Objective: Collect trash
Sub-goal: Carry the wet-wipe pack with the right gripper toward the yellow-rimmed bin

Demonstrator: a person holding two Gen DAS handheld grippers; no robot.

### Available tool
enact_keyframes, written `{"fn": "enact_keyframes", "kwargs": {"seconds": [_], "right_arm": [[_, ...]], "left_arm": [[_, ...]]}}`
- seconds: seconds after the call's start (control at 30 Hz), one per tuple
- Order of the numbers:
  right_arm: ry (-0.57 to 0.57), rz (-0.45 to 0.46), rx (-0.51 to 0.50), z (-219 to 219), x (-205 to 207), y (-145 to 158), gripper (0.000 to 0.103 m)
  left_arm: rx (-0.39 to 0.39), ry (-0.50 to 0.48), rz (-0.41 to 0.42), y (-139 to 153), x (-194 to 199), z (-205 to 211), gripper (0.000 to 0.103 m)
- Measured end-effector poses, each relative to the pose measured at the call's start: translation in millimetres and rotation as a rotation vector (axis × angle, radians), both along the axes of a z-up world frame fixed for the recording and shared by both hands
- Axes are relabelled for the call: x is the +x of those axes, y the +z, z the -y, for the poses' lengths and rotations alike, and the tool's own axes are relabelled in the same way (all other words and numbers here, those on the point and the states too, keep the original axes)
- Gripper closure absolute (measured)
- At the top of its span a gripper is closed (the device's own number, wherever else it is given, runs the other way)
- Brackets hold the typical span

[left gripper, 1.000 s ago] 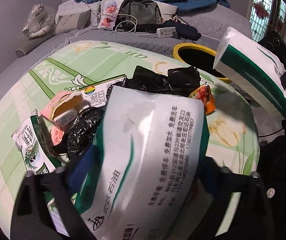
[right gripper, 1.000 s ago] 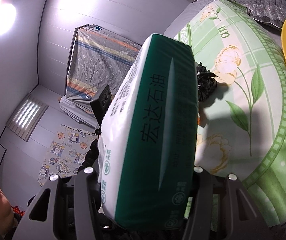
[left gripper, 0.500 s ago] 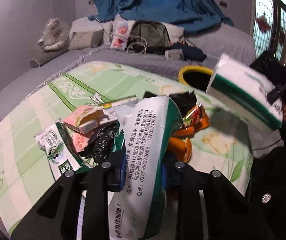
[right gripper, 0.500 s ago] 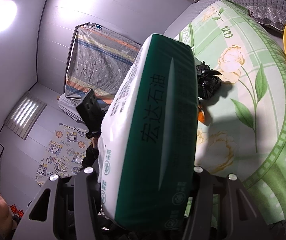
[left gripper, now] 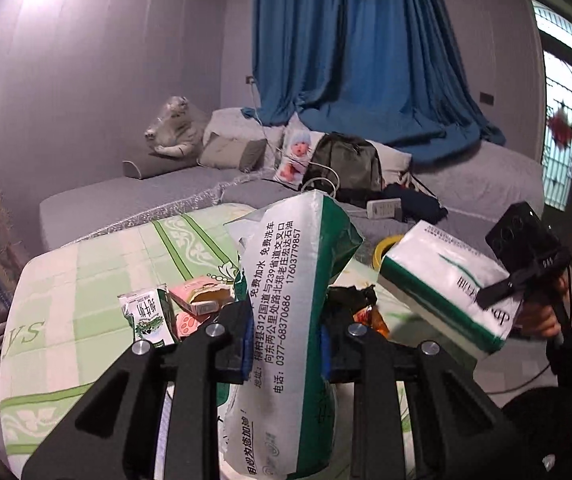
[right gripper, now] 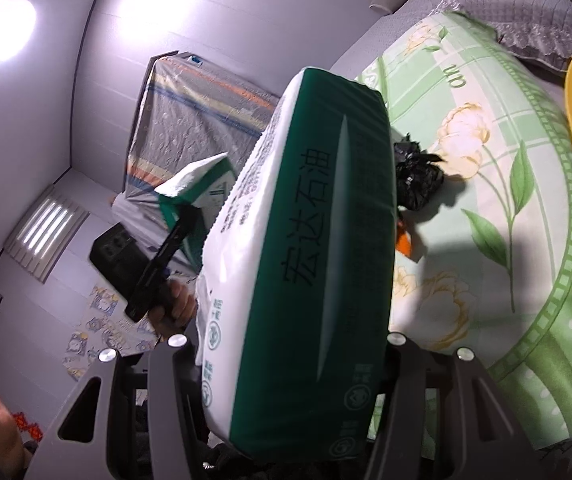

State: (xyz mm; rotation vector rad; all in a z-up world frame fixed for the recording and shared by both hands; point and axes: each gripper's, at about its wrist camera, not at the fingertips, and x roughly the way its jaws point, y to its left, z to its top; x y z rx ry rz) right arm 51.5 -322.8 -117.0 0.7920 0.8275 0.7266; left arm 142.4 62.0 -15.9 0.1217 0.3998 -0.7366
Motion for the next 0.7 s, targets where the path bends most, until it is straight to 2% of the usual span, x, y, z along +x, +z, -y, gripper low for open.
{"fn": "enact_keyframes", "kwargs": {"seconds": [0.2, 0.47, 0.7], "right_arm": [[-0.051, -0.001, -0.003, 12, 0, 2, 0.054], [-0.172, 0.011, -0.002, 54, -5, 8, 0.054], [-0.419, 0.026, -0.103, 124, -19, 15, 0.054]], "left_arm": [[-0.037, -0.011, -0.008, 3, -3, 23, 0.08], [-0.073, -0.053, -0.019, 7, 4, 68, 0.08], [-0.079, -0.134, -0.046, 12, 19, 135, 0.08]]}}
